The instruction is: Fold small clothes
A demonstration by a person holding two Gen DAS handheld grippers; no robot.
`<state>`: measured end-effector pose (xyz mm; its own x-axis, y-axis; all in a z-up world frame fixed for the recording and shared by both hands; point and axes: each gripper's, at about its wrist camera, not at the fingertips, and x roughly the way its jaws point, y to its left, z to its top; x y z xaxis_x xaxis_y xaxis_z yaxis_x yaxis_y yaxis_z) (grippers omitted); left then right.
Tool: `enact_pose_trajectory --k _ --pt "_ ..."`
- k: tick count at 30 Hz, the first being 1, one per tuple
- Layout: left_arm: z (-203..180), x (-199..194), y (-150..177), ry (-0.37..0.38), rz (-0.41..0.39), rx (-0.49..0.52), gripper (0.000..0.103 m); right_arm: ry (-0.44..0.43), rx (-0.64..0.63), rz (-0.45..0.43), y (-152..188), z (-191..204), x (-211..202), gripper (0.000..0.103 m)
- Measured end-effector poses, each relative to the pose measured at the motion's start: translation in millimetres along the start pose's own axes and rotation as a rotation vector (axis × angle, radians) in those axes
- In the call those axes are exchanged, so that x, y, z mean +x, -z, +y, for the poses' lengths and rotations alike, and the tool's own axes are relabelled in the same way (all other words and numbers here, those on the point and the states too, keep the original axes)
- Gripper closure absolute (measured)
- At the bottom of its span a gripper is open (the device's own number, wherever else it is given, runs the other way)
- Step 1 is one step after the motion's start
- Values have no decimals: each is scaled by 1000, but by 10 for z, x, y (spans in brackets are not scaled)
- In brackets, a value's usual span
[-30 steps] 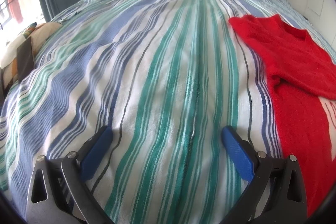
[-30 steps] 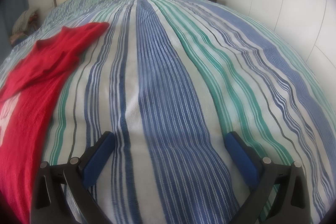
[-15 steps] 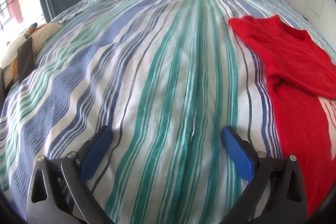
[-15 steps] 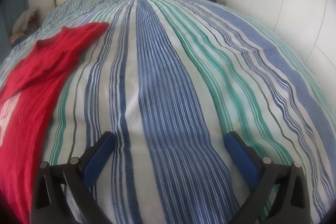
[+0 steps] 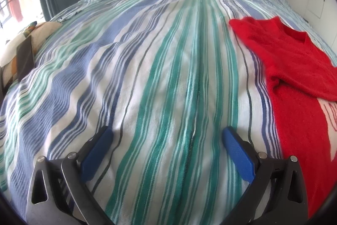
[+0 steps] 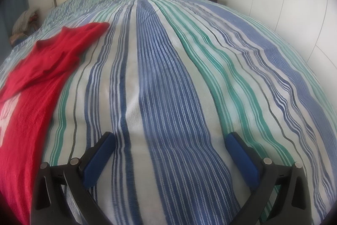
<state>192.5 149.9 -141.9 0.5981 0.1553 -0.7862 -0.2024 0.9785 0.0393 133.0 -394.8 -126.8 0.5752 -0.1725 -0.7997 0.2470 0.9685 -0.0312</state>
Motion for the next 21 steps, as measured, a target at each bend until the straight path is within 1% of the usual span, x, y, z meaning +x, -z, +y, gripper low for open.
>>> enact_pose_trajectory --k 5,9,13,21 --pt "-31 5 0 -17 2 15 0 0 0 0 2 1 0 0" --pt "-25 14 -2 -8 7 9 0 0 0 1 -1 0 -2 0" --pt "-56 14 -3 -24 5 21 0 0 0 2 -2 -1 -1 0" --pt "-22 -2 5 -9 2 9 0 0 0 2 0 1 -1 0"
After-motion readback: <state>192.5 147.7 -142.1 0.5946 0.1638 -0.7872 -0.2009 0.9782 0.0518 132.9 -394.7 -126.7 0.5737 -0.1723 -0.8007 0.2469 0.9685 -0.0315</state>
